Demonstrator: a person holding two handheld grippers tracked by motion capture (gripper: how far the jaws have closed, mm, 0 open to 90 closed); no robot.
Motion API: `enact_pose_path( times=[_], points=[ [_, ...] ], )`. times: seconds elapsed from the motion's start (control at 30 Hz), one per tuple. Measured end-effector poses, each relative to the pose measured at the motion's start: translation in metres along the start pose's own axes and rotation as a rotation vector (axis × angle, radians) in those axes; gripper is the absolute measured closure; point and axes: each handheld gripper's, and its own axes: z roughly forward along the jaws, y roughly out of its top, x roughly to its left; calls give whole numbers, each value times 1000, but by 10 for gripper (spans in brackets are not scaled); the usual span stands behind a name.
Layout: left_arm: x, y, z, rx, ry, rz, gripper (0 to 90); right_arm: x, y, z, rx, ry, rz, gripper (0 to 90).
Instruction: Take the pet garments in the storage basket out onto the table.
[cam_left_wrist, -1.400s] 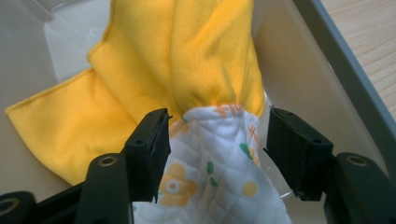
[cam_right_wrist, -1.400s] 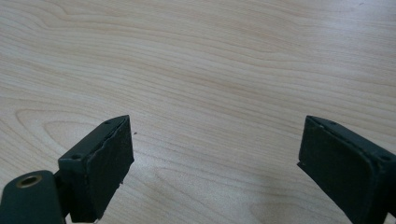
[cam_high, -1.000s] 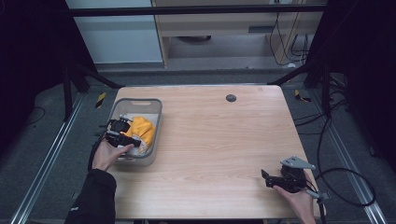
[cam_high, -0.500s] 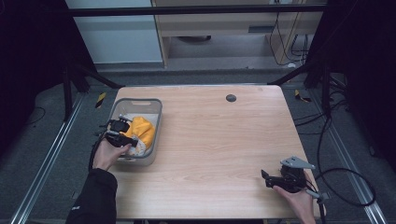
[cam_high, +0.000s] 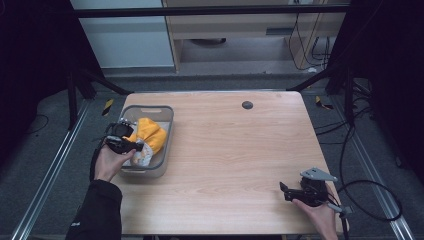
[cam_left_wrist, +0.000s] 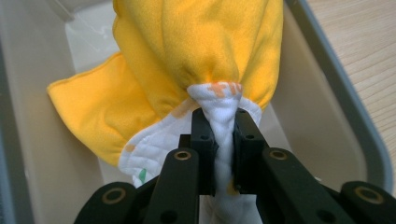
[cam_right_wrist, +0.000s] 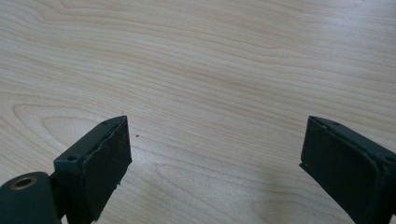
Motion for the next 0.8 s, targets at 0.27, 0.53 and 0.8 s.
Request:
enact_pose_path(
  times=[0.27,0.53,0.8],
  points=[
    [-4,5,-18,-47,15,13,816,-1,0,0,-7,-7,-6,82],
    [-6,7,-31,-75,16,24,816,-1,0,0,-11,-7,-4,82],
    [-13,9,-50,-110,10,54,816,0,0,-1,-12,-8,2,81]
  ],
)
